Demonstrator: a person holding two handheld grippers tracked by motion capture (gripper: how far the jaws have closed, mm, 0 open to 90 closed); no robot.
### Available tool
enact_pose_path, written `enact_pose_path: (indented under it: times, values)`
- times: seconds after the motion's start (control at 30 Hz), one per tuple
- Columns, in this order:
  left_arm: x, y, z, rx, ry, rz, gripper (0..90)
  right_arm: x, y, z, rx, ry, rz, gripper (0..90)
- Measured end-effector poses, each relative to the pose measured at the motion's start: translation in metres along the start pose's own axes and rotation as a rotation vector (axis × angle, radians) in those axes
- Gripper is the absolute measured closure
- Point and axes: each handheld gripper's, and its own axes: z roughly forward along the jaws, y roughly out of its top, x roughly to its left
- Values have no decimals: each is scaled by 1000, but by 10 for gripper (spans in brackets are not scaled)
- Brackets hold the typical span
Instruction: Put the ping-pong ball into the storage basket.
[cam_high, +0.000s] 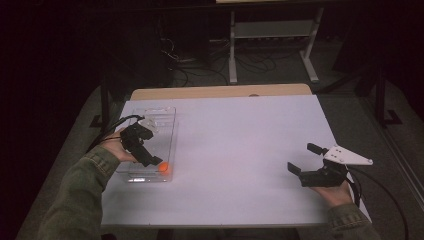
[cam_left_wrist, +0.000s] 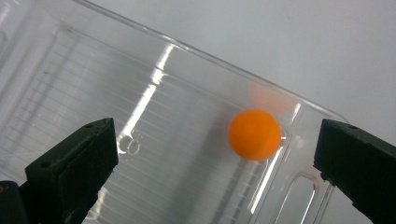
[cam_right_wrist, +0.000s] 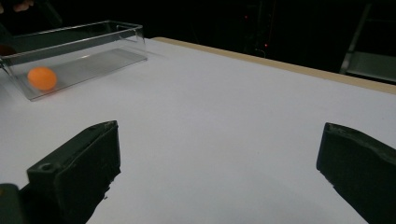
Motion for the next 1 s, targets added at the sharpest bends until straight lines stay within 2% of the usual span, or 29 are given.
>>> enact_pose_path:
  times: [0.03,0.17,0.2,0.23,0.3,0.33,0.47,0.5,0.53,0.57,0.63,0.73,0.77,0.8,0.83,1.0]
  values:
    - [-1,-1,-5,-33,2,-1,0,0,0,0,-1,0,-1,0]
    - [-2,-3,-10,-70,19,-9,0,0,0,0,-3,0,-3,0]
    - [-3,-6,-14,-105,21,-15,0,0,0,0,-3,-1,-3,0]
    - [-3,-6,-14,-105,21,-15,0,0,0,0,-3,-1,-3,0]
    - [-4,-12,-19,-148,33,-29,0,0,0,0,-4,-1,-3,0]
    - [-4,-12,-19,-148,33,-29,0,0,0,0,-3,-1,-3,0]
    - [-4,-24,-27,-212,52,-62,0,0,0,0,-3,-2,-3,0]
    - [-4,-24,-27,-212,52,-62,0,0,0,0,-3,-2,-3,0]
    - [-4,-29,-30,-247,67,-77,0,0,0,0,-3,-2,-3,0]
    - [-4,-29,-30,-247,67,-77,0,0,0,0,-3,-2,-3,0]
    - [-4,-36,-32,-281,91,-96,0,1,0,0,-3,-2,-5,0]
    - [-6,-39,-33,-288,108,-98,0,1,0,0,-2,-2,-5,0]
    - [-6,-40,-34,-303,115,-104,0,1,0,0,-2,-3,-5,0]
    - [-9,-45,-37,-344,144,-120,0,0,0,0,-4,-5,-5,0]
    - [-9,-48,-38,-372,156,-130,0,0,0,0,-4,-5,-4,0]
    - [-10,-56,-40,-422,181,-158,0,1,0,0,-1,-10,-5,0]
